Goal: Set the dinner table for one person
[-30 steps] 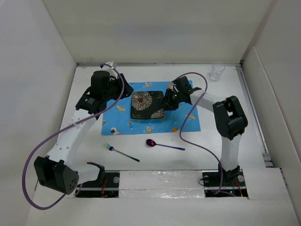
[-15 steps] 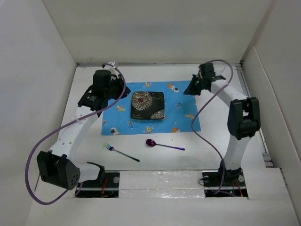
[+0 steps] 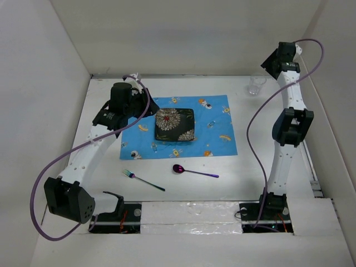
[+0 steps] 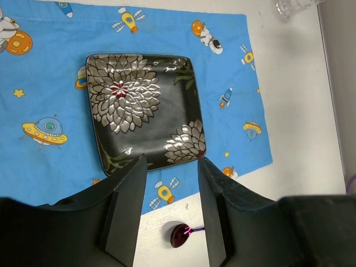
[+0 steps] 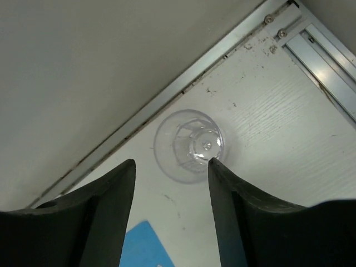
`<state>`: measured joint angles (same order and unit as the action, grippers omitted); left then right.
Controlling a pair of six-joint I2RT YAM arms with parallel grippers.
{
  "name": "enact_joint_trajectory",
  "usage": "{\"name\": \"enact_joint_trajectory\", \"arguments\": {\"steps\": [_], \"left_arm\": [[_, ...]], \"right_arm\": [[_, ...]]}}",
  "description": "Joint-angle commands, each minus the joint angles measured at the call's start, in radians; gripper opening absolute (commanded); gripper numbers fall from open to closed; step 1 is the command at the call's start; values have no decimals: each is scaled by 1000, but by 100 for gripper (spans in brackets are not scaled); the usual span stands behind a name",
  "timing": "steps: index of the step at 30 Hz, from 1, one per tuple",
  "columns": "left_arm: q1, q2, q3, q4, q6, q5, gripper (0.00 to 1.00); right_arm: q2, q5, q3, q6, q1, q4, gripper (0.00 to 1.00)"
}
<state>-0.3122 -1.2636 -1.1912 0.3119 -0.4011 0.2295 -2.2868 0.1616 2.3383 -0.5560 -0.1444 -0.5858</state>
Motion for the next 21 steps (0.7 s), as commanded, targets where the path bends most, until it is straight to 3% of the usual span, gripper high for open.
{"name": "enact_joint_trajectory", "arguments": {"steps": [1,9,11,12,15,21], "left_arm": [[4,0,-1,3,7,21,39],[4,-8,-7,24,24,-16,38],[4,-11,-7,21,19,-10,37],[4,-11,-7,19,19,-9,37],[4,-13,-11,15,16,-4,37],[4,-22,-21,0,8,21,36]], "right_arm": [[-112,76,117,8,2,-135,61],[-184,67,87,-2,-17,-111,58],[-194,67,84,2,-17,-117,43],[-185,72,76,1,-6,-117,20],[-50,107,-73,1,6,-1,0],[101,85,-154,74,58,24,0]]}}
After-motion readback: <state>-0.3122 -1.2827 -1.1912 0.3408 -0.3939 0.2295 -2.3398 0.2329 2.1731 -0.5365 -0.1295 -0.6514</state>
